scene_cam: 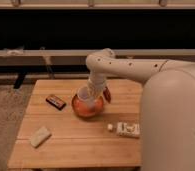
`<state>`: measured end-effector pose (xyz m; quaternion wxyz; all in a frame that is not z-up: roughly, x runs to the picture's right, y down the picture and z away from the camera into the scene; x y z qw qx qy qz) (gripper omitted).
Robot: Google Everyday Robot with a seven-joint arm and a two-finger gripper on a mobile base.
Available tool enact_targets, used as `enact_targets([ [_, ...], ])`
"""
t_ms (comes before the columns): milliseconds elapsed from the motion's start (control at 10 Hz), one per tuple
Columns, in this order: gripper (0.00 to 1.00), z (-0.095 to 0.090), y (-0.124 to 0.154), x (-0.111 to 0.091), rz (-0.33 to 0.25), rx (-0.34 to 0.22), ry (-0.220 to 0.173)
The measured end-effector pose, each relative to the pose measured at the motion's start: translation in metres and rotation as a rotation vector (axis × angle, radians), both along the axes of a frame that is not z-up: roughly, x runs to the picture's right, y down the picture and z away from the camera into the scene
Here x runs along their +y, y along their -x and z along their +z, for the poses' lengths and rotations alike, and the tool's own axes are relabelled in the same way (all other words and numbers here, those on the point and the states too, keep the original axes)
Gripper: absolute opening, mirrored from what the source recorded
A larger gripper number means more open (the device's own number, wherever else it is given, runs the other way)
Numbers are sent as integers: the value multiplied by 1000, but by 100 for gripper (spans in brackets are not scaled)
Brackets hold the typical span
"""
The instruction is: Place the ceramic cup in the ceramic bowl
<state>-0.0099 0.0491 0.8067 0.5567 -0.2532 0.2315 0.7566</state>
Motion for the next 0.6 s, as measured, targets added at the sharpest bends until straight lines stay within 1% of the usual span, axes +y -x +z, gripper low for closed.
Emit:
enact_targets([
  [100, 80, 9, 1, 8, 3, 6, 26],
  [200, 80, 13, 3, 11, 4, 1, 47],
  [300, 80, 20, 6, 18, -3, -16, 81],
  [500, 80, 31, 13, 29, -12, -48, 134],
  [600, 80, 33, 18, 32, -18, -60, 150],
])
